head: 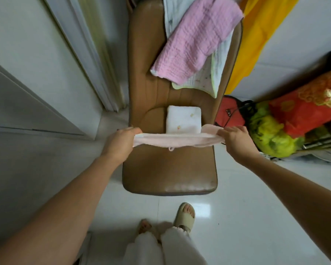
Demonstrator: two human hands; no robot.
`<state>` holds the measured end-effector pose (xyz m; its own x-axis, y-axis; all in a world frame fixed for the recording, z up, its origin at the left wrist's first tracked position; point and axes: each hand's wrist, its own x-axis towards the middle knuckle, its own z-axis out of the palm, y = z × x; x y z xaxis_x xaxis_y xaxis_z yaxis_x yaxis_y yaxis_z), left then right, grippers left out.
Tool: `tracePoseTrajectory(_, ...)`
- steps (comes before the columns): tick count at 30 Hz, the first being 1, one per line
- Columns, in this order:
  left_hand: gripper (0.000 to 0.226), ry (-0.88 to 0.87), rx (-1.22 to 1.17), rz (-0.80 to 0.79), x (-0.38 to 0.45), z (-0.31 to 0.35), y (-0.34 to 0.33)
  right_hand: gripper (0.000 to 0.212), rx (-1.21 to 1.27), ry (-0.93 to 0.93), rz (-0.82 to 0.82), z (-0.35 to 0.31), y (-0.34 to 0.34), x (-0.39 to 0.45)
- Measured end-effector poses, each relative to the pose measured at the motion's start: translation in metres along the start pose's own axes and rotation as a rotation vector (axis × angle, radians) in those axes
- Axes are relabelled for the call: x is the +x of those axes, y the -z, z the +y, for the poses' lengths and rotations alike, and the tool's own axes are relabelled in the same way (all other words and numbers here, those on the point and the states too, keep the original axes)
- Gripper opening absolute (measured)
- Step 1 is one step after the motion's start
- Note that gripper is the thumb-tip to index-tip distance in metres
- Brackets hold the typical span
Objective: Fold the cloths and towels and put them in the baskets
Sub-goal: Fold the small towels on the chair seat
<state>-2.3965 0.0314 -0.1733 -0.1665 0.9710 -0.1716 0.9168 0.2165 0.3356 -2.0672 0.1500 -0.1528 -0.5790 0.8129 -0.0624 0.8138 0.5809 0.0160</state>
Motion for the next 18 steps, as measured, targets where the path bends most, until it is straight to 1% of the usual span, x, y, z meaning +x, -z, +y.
tracePoseTrajectory(1, 0.039, -0.041, 0.023, 0.004, 0.000, 0.003, -0.003, 0.041, -0.012, -0.007, 0.002, 0.005, 0.000, -0.007)
tracePoseTrajectory(3, 0.056, -0.080, 0.041, -0.081, 0.000, 0.007, -0.017, 0.038, 0.003, -0.008, 0.006, 0.014, -0.011, -0.021)
tracePoseTrajectory(4, 0.059, -0.085, 0.067, -0.155, -0.001, 0.008, -0.026, 0.042, 0.026, 0.000, -0.001, 0.016, -0.019, -0.027)
tracePoseTrajectory(6, 0.057, -0.088, 0.133, -0.288, -0.002, 0.011, -0.051, 0.051, 0.059, 0.023, -0.062, 0.014, -0.041, -0.038)
tracePoseTrajectory(8, 0.054, -0.090, 0.172, -0.391, -0.005, 0.013, -0.081, 0.047, 0.107, -0.002, -0.277, 0.009, -0.070, -0.051)
tracePoseTrajectory(9, 0.053, -0.087, 0.188, -0.444, -0.006, 0.012, -0.097, 0.049, 0.134, -0.021, -0.378, 0.008, -0.087, -0.056)
tracePoseTrajectory(12, 0.052, -0.068, 0.249, -0.661, -0.005, 0.009, -0.143, 0.053, 0.158, 0.013, -0.553, 0.007, -0.141, -0.071)
tracePoseTrajectory(14, 0.052, -0.037, 0.248, -0.764, 0.001, 0.015, -0.166, 0.060, 0.175, 0.069, -0.634, 0.013, -0.174, -0.083)
tracePoseTrajectory(16, 0.048, -0.014, 0.219, -0.758, 0.014, 0.031, -0.181, 0.065, 0.298, 0.024, -0.659, 0.021, -0.192, -0.093)
tracePoseTrajectory(18, 0.040, -0.032, 0.195, -0.690, 0.031, 0.054, -0.189, 0.058, 0.499, -0.080, -0.597, 0.031, -0.201, -0.098)
